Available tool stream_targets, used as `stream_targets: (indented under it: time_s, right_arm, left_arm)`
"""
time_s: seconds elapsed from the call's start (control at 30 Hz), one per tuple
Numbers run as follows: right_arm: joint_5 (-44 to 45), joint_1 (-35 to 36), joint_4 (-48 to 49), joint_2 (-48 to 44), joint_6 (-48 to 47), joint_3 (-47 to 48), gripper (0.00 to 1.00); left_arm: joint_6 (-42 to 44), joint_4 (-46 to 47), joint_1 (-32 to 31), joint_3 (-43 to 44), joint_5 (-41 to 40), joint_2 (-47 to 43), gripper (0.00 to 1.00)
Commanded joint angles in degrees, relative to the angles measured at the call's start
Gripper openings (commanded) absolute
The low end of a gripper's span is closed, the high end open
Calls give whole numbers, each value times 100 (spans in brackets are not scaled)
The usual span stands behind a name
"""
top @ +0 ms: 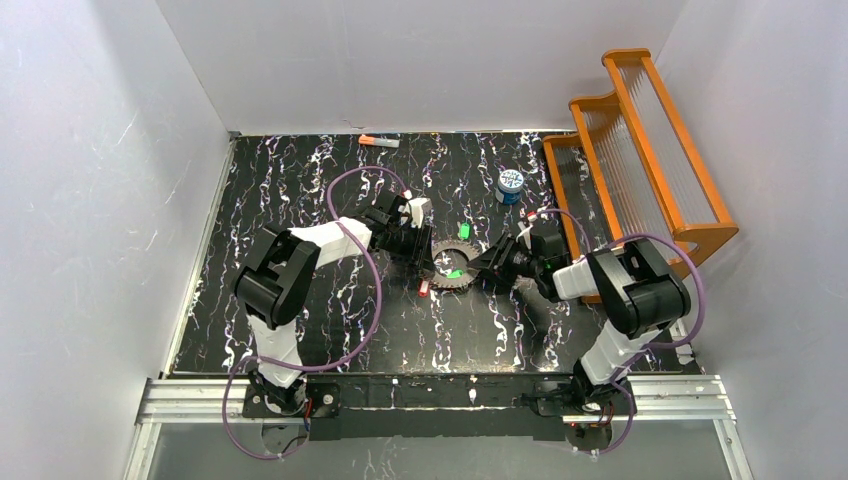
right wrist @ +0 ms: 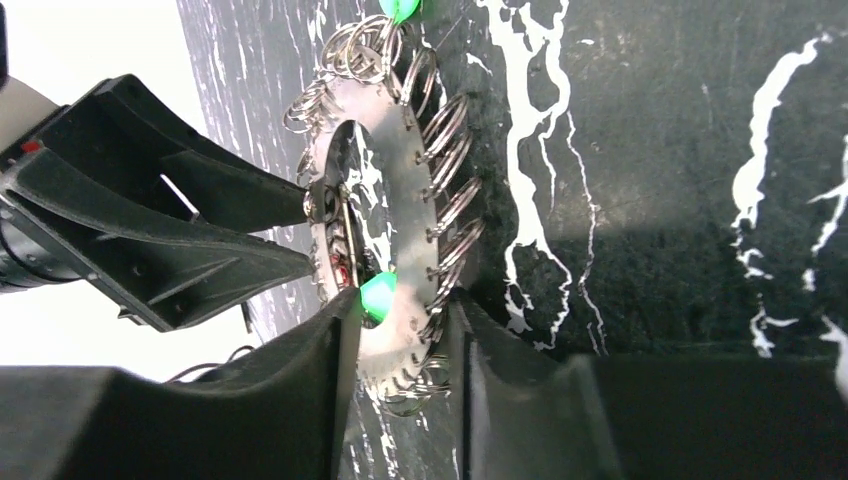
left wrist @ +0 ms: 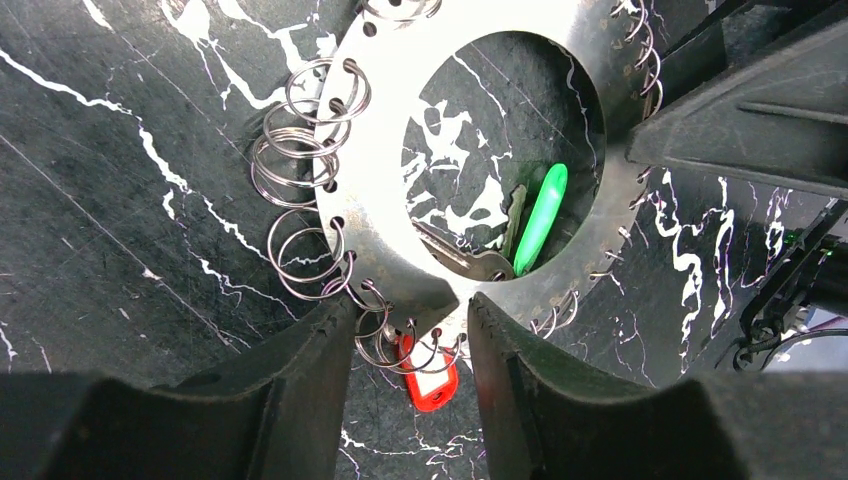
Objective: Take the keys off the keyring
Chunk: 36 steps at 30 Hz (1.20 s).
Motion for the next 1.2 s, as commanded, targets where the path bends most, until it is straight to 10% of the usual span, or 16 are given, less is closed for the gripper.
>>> stream_targets:
  time_s: [0.0,0.33,0.77,1.17]
  right_arm:
    - [175,71,-4,232,-133,46,40]
    - [-209,77,-159,-718,-760,325,2]
    - [-909,77,-1647,-1851,-2777,1255,1]
    - [-1827,77,-2963,-2176,-4626,2518,1]
  left_arm:
    - [-55,-85,-73,-36,269,126,43]
    - [419,-373,-43,-37,-488,-841,48]
    - [1255,-448,243,-465,-1296,-3354,72]
    - [1337,-48,694,-735,-339,-4323,79]
